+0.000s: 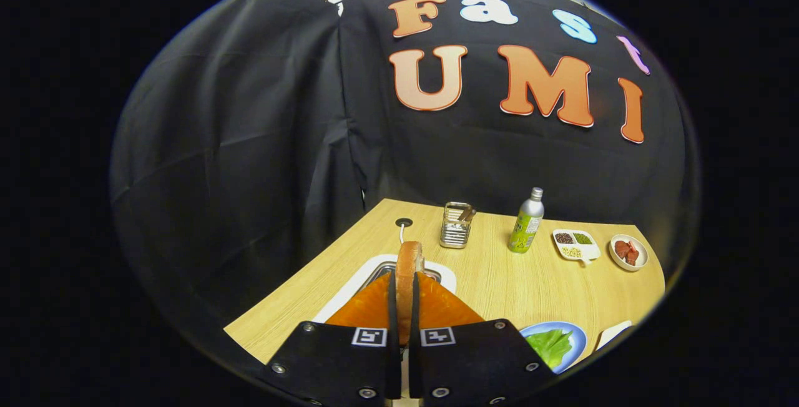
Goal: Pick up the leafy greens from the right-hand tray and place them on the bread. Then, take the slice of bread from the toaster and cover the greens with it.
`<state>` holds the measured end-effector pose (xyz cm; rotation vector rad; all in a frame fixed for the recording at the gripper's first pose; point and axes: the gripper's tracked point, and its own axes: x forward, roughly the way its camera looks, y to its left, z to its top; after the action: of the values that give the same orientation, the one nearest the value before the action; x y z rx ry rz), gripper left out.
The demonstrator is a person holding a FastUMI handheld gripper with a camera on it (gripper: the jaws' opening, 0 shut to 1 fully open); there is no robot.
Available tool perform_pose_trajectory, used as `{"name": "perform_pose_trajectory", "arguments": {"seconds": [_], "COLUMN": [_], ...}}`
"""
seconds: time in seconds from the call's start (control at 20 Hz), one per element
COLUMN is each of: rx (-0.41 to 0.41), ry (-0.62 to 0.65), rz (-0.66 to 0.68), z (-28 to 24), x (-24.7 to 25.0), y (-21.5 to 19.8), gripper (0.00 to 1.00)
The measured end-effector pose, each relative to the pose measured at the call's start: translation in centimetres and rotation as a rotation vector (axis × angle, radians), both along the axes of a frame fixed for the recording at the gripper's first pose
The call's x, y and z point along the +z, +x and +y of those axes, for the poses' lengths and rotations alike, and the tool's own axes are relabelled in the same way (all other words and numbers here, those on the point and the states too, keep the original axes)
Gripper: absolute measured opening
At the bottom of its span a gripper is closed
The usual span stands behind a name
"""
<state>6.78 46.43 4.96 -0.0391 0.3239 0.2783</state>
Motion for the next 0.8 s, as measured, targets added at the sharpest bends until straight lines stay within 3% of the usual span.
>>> {"name": "perform_pose_trajectory", "arguments": {"seconds": [0.45, 0.8], "rx": [-0.013, -0.075], "ry": [0.077, 0.024], "rz": [-0.069, -0.08], "z": [-4.3, -11.3], "x": [5.4, 3.9], "y": [-1.2, -2.0], "gripper": [0.05, 0.05]}}
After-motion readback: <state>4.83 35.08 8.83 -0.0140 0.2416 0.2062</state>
